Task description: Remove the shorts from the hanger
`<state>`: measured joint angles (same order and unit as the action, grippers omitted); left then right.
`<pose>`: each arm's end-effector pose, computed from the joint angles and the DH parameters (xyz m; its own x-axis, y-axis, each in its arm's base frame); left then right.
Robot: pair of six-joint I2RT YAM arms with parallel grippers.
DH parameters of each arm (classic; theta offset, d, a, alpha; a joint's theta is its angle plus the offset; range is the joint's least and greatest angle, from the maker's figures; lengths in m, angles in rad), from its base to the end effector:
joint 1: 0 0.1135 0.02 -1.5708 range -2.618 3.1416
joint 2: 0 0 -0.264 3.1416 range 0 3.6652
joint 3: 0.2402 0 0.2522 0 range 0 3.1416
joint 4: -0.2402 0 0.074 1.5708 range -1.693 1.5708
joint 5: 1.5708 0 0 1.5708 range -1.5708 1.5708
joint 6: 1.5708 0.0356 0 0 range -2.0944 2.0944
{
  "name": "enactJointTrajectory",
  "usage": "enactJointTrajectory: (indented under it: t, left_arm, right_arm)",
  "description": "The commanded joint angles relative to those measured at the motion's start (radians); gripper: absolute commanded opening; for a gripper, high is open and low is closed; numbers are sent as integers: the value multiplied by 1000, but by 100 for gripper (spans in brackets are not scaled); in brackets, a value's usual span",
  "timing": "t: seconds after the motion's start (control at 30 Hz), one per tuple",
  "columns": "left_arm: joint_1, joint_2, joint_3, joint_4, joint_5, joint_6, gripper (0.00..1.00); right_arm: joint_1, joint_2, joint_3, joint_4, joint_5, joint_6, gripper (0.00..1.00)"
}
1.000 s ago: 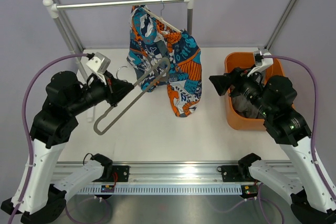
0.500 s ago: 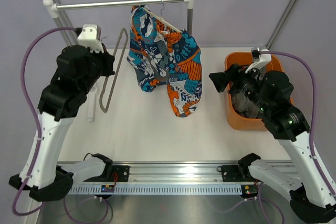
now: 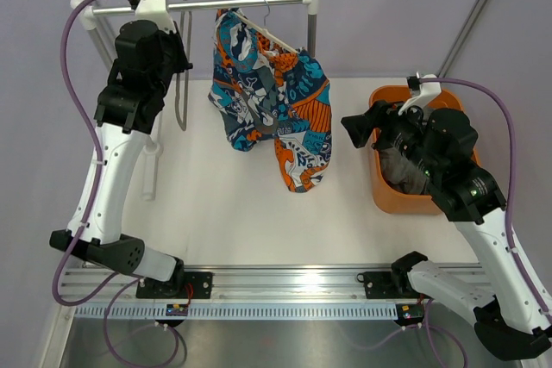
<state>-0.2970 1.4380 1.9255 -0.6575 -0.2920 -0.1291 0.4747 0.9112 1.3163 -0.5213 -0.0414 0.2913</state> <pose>0.2706 -0.0721 0.5246 -0.1616 -0.0795 -0.9837 -0.0119 0.9968 -0.0786 0.1492 0.0783 0.4611 -0.2404 0.1991 -0.9500 -0.4428 0.8485 0.2899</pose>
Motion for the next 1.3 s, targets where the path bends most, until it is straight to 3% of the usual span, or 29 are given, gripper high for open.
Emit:
enactJointTrajectory:
  t: [0.0,0.7,0.83,1.07,1.27]
  left_arm:
    - [6,-1,66,150,-3,31,0]
    - [61,246,216,171,0,17,0]
    - [70,243,179,171,14,2,0]
    - [70,141,-20,228,16,-15,0]
    - [71,107,-66,228,25,-17,0]
  right_arm:
    - [-2,-1,5,23,21,-27,82]
    - [-4,3,-19,38,-6,-38,83]
    - [-4,3,-20,35,-9,-35,83]
    - [-2,0,-25,24,-11,-27,83]
    - [-4,-2,-32,20,-8,-20,83]
